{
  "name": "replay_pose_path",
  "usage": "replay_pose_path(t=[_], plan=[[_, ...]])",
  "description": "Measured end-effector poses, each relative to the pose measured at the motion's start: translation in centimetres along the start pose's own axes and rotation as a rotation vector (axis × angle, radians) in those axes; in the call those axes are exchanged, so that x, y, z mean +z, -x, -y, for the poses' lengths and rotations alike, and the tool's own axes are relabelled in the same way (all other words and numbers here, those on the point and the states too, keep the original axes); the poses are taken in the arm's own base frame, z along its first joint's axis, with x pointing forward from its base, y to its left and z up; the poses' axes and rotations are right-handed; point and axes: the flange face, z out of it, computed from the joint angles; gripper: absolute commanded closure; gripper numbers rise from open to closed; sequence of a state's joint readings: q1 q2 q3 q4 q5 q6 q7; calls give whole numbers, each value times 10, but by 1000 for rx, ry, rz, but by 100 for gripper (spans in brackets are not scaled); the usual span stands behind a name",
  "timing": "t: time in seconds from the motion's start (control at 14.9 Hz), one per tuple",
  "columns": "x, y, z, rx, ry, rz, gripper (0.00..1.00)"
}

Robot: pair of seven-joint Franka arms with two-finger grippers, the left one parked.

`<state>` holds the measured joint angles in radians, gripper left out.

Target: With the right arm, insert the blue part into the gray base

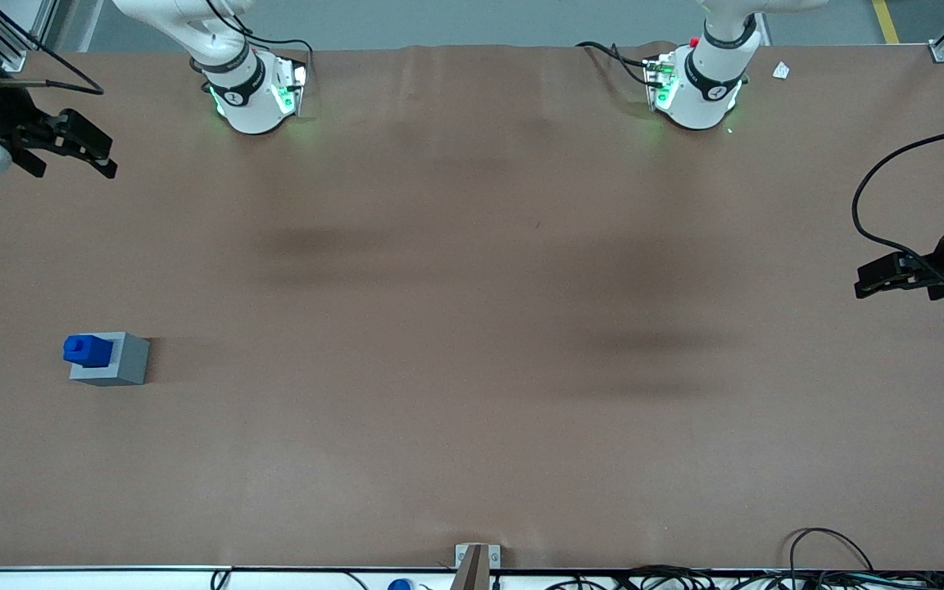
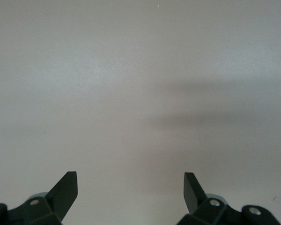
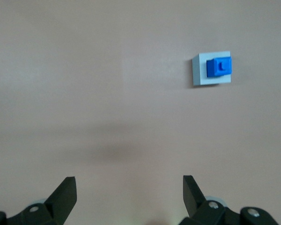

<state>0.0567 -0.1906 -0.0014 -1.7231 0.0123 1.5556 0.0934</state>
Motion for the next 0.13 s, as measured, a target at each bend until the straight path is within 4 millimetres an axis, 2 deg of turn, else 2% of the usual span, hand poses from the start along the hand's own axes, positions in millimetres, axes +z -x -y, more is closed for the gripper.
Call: replay_pose_path(t=[0.13], plan=[[-4, -14, 2, -1, -2, -9, 0]])
